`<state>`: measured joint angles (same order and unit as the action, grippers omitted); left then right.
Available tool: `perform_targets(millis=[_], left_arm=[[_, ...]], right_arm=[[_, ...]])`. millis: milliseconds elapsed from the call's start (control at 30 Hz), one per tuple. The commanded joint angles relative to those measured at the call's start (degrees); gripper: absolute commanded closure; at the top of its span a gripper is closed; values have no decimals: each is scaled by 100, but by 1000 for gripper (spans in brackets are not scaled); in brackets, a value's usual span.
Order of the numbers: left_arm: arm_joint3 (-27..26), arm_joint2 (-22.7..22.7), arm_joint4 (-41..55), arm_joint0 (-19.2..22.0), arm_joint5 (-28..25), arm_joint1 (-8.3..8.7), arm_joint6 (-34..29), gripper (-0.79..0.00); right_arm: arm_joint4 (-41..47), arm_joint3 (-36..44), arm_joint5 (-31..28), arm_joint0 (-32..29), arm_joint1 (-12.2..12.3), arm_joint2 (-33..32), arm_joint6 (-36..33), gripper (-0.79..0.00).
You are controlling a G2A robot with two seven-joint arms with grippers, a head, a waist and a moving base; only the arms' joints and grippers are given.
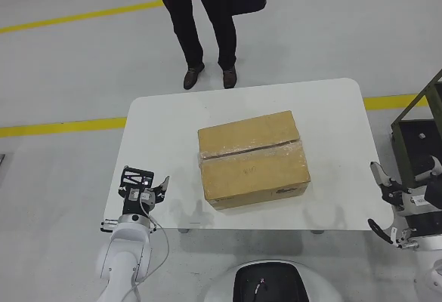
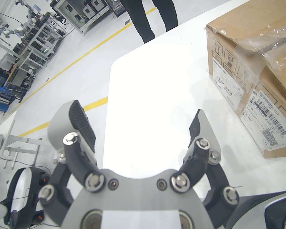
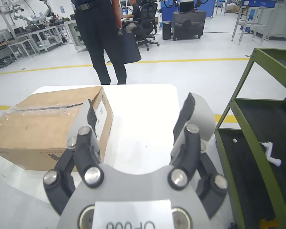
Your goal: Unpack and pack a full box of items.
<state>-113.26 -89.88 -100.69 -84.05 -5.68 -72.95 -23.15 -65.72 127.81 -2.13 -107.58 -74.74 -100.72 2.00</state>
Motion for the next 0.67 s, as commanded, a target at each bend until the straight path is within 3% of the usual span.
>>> perform_targets(millis=[0,100,633], left_arm=[[0,0,0,0,0,0,0,-784],[0,0,0,0,0,0,0,-785],[0,0,0,0,0,0,0,-785]], right_arm=[[0,0,0,0,0,0,0,-747],[0,0,0,0,0,0,0,-782],[0,0,0,0,0,0,0,-784]])
